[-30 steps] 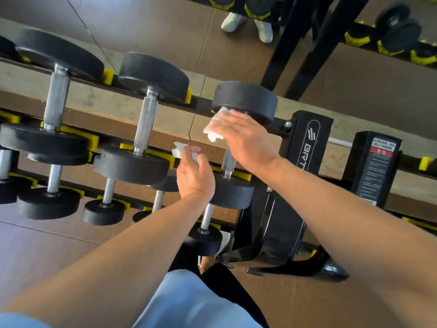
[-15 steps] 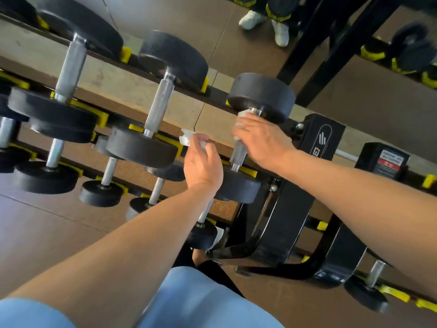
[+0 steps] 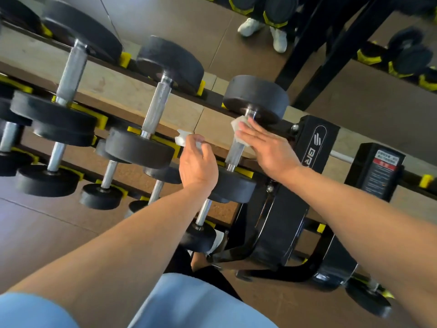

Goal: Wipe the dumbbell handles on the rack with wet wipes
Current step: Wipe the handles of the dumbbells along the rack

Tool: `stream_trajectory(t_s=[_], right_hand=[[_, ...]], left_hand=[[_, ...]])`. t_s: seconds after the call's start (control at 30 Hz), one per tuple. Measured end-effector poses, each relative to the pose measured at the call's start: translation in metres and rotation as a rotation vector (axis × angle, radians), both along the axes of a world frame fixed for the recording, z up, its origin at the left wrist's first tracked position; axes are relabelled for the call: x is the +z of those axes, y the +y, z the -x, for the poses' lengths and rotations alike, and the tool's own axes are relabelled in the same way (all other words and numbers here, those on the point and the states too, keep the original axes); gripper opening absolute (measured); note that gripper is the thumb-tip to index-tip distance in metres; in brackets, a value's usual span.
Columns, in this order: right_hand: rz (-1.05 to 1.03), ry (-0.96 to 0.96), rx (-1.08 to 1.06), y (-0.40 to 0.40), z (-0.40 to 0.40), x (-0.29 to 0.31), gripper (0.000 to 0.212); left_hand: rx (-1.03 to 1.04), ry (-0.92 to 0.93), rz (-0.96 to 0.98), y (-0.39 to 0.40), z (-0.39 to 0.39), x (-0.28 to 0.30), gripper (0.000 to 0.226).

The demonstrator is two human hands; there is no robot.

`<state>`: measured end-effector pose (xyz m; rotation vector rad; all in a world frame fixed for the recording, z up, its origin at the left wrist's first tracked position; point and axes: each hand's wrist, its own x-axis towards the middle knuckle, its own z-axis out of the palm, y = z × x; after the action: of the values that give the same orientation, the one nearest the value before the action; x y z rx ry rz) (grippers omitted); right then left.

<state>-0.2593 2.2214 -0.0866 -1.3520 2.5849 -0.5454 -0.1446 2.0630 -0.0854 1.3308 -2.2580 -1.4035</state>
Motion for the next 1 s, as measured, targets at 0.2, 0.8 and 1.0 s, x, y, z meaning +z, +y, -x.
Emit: stream_trajectory(t_s=[0.2, 0.8, 1.0], right_hand=[[0.218, -0.602, -0.666, -0.035, -0.085, 0.024, 0.035], [0.445, -0.62, -0.657, -0.108, -0.269, 0.114, 0.027], [0.591, -0.521, -0.706, -0.15, -0.311, 0.135, 0.02]], left_hand=[[-0.111, -0.026, 0.107, -0.003, -0.004, 0.01, 0.015], [0.054, 0.154, -1.06, -0.069, -0.136, 0.108, 0.037], [-0.026, 0.186, -0.972, -0.142, -0.179, 0.099, 0.006]])
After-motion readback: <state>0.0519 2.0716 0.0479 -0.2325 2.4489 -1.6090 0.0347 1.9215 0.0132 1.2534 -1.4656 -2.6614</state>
